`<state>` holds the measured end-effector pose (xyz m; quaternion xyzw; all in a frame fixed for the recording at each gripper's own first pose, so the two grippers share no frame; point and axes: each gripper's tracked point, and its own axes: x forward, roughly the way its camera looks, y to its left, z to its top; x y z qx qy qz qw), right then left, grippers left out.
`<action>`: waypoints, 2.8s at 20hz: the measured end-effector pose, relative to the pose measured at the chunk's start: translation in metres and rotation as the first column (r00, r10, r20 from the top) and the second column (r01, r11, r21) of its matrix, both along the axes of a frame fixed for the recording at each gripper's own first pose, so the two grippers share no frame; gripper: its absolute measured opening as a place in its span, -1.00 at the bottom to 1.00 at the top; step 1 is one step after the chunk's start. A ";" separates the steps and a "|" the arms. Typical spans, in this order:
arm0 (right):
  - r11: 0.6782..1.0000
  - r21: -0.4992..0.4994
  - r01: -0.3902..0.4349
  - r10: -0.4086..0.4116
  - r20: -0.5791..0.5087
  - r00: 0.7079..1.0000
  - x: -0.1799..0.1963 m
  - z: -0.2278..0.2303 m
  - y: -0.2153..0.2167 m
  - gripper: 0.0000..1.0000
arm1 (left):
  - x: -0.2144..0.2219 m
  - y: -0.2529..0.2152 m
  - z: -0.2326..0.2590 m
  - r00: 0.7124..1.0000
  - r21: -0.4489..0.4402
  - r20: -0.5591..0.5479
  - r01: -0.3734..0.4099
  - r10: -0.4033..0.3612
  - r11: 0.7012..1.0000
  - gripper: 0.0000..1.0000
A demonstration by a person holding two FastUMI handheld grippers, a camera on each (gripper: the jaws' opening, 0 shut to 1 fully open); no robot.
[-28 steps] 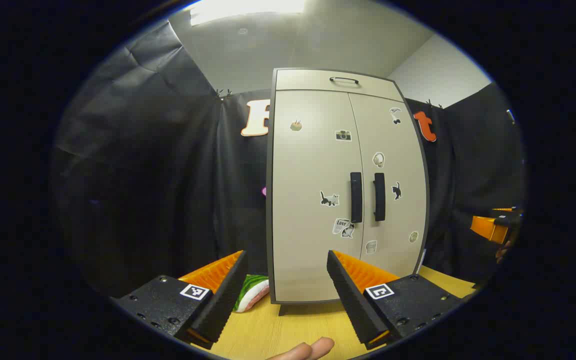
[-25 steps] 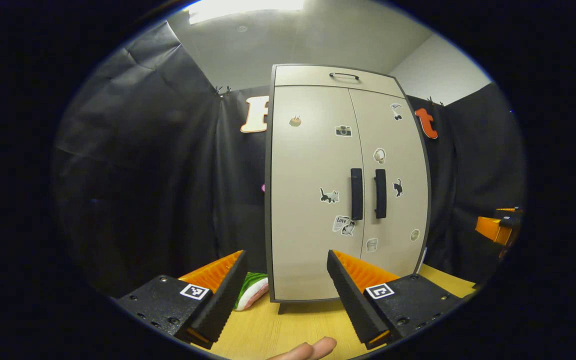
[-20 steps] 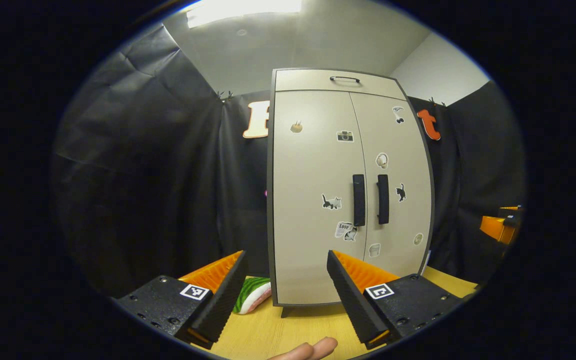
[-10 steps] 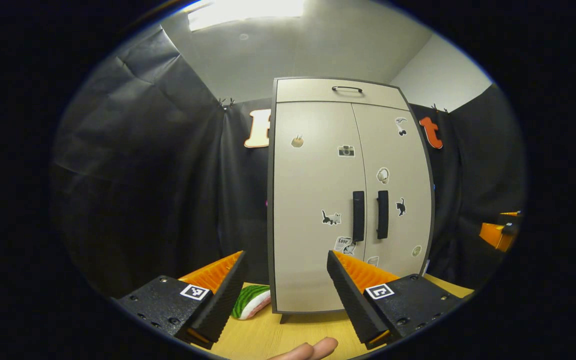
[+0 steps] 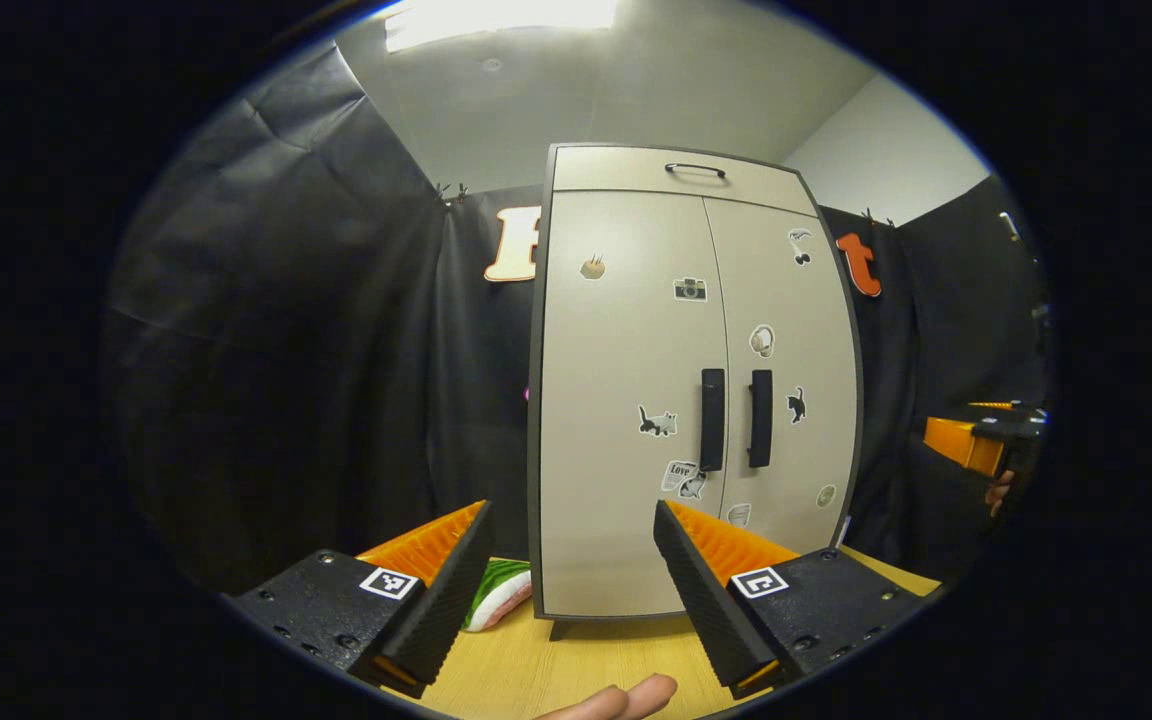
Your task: Open the right door of the double-door shoe cabinet with the right hand, and open the left door with the left hand.
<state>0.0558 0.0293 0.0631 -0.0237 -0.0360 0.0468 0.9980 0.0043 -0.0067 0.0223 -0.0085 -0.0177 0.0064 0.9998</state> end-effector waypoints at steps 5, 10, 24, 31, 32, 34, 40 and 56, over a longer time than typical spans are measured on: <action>0.998 -0.053 -0.042 0.042 -0.006 0.999 0.039 0.006 0.047 0.87 | -0.003 0.006 -0.008 1.000 0.005 -0.005 -0.007 0.007 1.000 0.96; 0.992 -0.029 -0.125 0.122 -0.090 0.988 0.080 -0.015 0.115 0.89 | -0.004 0.002 -0.027 0.999 -0.040 -0.035 0.017 -0.019 0.999 0.93; 0.990 0.064 -0.129 0.133 -0.055 0.990 0.186 -0.011 0.170 0.93 | -0.018 0.014 -0.057 0.994 -0.018 -0.057 0.088 -0.089 0.996 0.96; 0.992 0.079 -0.103 0.109 -0.074 0.991 0.194 -0.010 0.166 0.26 | -0.021 0.018 -0.066 0.993 -0.030 -0.071 0.094 -0.095 0.995 0.96; 0.992 0.046 -0.120 0.123 -0.074 0.990 0.194 -0.012 0.168 0.10 | -0.021 0.019 -0.067 0.993 -0.030 -0.072 0.092 -0.094 0.995 0.96; 0.993 0.035 -0.115 0.118 -0.073 0.990 0.191 -0.012 0.173 -0.30 | -0.024 0.020 -0.065 0.994 -0.025 -0.069 0.085 -0.087 0.996 0.96; 0.988 0.072 -0.140 0.148 -0.119 0.982 0.186 -0.013 0.171 -0.49 | -0.025 0.023 -0.063 0.995 -0.024 -0.068 0.068 -0.069 0.997 0.96; 0.952 0.010 -0.305 0.303 -0.149 0.941 0.116 -0.014 0.128 -0.48 | -0.029 0.012 -0.065 0.995 -0.009 -0.088 0.034 -0.034 0.999 0.96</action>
